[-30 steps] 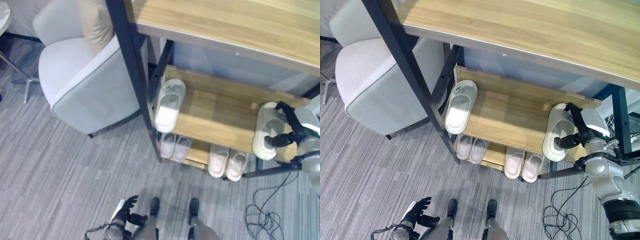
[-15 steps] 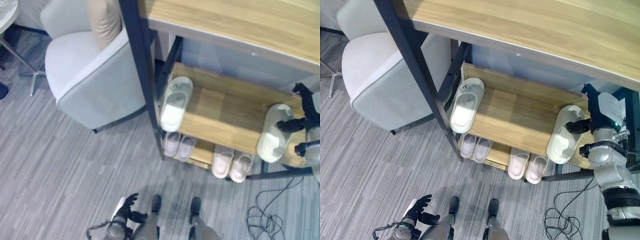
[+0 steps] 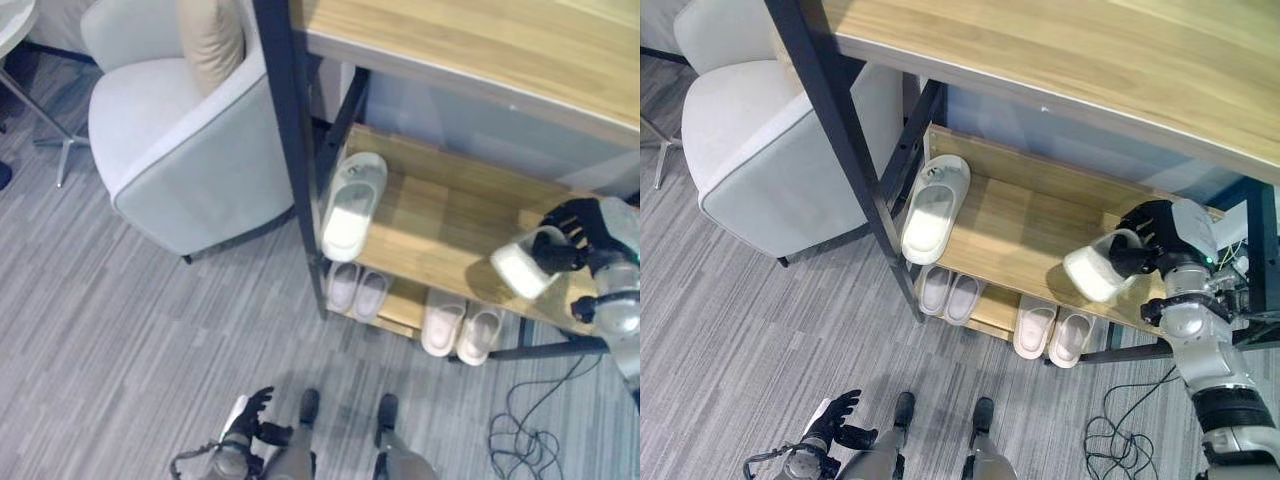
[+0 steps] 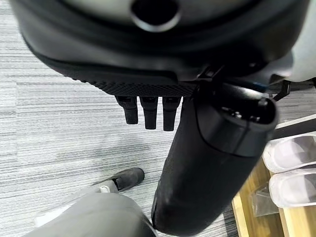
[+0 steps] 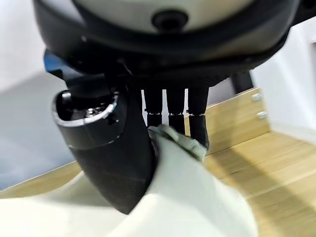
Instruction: Arrange the slippers neatly on the shoe rack.
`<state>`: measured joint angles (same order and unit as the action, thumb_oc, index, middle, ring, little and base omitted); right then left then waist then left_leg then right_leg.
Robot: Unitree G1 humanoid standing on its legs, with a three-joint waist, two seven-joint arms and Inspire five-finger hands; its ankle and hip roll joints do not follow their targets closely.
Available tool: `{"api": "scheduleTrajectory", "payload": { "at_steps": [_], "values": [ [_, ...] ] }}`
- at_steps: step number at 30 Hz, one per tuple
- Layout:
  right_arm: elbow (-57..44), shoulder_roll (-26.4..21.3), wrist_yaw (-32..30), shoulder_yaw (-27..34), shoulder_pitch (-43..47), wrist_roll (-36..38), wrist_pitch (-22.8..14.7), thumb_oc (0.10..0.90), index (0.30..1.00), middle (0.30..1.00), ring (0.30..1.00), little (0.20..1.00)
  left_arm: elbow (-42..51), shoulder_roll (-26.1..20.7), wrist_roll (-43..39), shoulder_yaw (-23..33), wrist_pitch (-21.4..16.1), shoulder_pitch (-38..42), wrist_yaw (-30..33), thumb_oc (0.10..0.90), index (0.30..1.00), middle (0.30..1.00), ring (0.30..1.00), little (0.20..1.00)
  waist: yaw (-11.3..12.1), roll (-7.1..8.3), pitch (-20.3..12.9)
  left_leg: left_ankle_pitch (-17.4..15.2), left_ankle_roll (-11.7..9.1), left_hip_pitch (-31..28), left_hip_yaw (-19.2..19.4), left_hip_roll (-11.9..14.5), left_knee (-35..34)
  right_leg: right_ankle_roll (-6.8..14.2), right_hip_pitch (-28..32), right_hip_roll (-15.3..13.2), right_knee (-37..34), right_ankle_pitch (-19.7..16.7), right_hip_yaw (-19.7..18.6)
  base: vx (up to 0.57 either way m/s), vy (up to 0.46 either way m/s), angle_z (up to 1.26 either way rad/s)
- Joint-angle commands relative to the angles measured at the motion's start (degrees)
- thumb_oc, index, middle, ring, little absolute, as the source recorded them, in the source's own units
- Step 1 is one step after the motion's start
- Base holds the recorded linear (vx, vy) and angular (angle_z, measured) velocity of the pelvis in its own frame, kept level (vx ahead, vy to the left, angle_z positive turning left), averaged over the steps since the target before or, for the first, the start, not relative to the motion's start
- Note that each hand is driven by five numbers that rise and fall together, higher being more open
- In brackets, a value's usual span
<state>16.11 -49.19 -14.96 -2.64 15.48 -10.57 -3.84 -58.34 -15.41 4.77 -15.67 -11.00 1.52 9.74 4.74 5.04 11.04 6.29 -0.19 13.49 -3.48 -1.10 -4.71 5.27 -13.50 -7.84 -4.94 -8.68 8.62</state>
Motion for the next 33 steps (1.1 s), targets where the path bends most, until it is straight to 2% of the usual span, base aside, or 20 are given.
{"api": "scheduleTrajectory", "payload": {
  "at_steps": [1, 6, 8, 12, 17, 19, 28, 29, 33],
  "values": [
    [-8.9, -2.0, -5.4, 6.9, 7.6, 0.0, -7.8, 0.4, 0.3, 0.3, 0.3, 0.3, -1.6, 0.7, 0.5, -2.8, -1.7, 2.8, 1.5, 0.8, 0.9, 0.9, 0.9, 0.9, 1.9, 0.18, -0.4, -4.2, -1.4, -0.2, -2.6, 0.3, -0.3, 4.2, 5.7, -0.9, -0.1, 6.4, 0.5, 0.0, 0.0, 0.0],
    [-13.1, -1.4, -4.8, 4.4, 10.9, -0.9, -9.0, 0.4, 0.3, 0.3, 0.3, 0.3, -1.8, 0.4, 0.8, -2.7, -1.9, 3.2, 1.8, 0.8, 0.9, 0.9, 0.9, 0.9, 2.4, 0.52, -0.1, -4.1, -1.4, -0.1, -2.6, 0.4, -0.3, 4.2, 5.7, -0.9, -0.1, 6.4, 0.6, -0.01, 0.001, 0.05],
    [-14.1, -1.5, -4.6, 0.9, 14.6, -2.1, -9.2, 0.4, 0.3, 0.3, 0.3, 0.3, -1.8, 0.1, 0.9, -2.8, -2.1, 3.4, 2.1, 0.8, 0.9, 0.9, 0.9, 0.9, 3.0, 0.8, 0.1, -3.9, -1.5, 0.2, -2.6, 0.4, -0.3, 4.2, 5.4, -0.9, -0.1, 6.3, 0.7, 0.0, 0.002, 0.02],
    [-11.8, -3.5, -4.2, -4.3, 19.4, -5.9, -8.1, 0.4, 0.3, 0.3, 0.3, 0.3, -1.6, -0.3, 0.8, -3.0, -2.5, 3.5, 2.4, 0.8, 0.9, 0.9, 0.9, 0.9, 4.2, 1.24, 0.6, -3.5, -1.6, 0.9, -3.1, 0.2, -0.3, 4.3, 5.2, -1.0, -0.1, 6.2, 1.4, -0.01, -0.003, 0.06],
    [-8.1, -4.9, -4.9, -6.6, 22.6, -5.7, -7.5, 0.4, 0.3, 0.3, 0.3, 0.3, -1.6, -0.6, 0.6, -3.3, -2.7, 3.7, 3.0, 0.8, 0.9, 0.9, 0.9, 0.9, 5.1, 1.38, 1.0, -3.1, -1.8, 1.8, -4.0, -0.1, -0.3, 4.4, 5.0, -1.1, -0.1, 6.2, 2.3, 0.0, 0.0, 0.14],
    [-4.6, -7.3, -5.1, -8.9, 25.3, -5.0, -7.4, 0.4, 0.3, 0.3, 0.3, 0.3, -1.8, -1.3, 0.6, -3.5, -2.8, 4.0, 3.5, 0.8, 0.9, 0.9, 0.9, 0.9, 5.9, 1.65, 1.3, -2.9, -2.0, 2.5, -4.9, -0.4, -0.3, 4.5, 4.9, -1.3, -0.1, 6.1, 3.4, 0.02, -0.002, 0.23],
    [-1.1, -8.4, -6.3, -9.4, 26.2, -5.0, -7.0, 0.4, 0.3, 0.3, 0.3, 0.3, -1.8, -1.4, 0.3, -3.5, -3.0, 4.2, 4.3, 0.8, 0.9, 0.9, 0.9, 0.9, 6.6, 1.55, 1.3, -2.8, -2.1, 2.9, -6.1, -0.7, -0.3, 4.7, 5.4, -1.5, -0.1, 6.4, 4.9, 0.01, 0.0, 0.09],
    [-0.9, -8.1, -6.3, -9.3, 26.1, -4.8, -7.0, 0.8, 0.9, 0.9, 0.9, 0.9, -1.7, -1.3, 0.2, -3.6, -3.0, 4.2, 4.4, 0.8, 0.9, 0.9, 0.9, 0.9, 6.6, 1.47, 1.3, -2.8, -2.1, 2.9, -6.2, -0.7, -0.3, 4.6, 5.4, -1.5, -0.1, 6.4, 5.0, 0.01, 0.003, 0.08],
    [0.0, -7.0, -5.4, -9.3, 25.8, -2.3, -7.2, 0.8, 0.9, 0.9, 0.9, 0.9, -1.7, -0.9, -0.6, -3.7, -2.9, 4.3, 4.0, 0.8, 0.9, 0.9, 0.9, 0.9, 6.6, 1.55, 1.2, -3.0, -2.1, 2.5, -6.3, -0.7, -0.3, 4.6, 5.8, -1.5, -0.1, 6.5, 5.1, 0.0, 0.0, 0.03]
  ]
}}
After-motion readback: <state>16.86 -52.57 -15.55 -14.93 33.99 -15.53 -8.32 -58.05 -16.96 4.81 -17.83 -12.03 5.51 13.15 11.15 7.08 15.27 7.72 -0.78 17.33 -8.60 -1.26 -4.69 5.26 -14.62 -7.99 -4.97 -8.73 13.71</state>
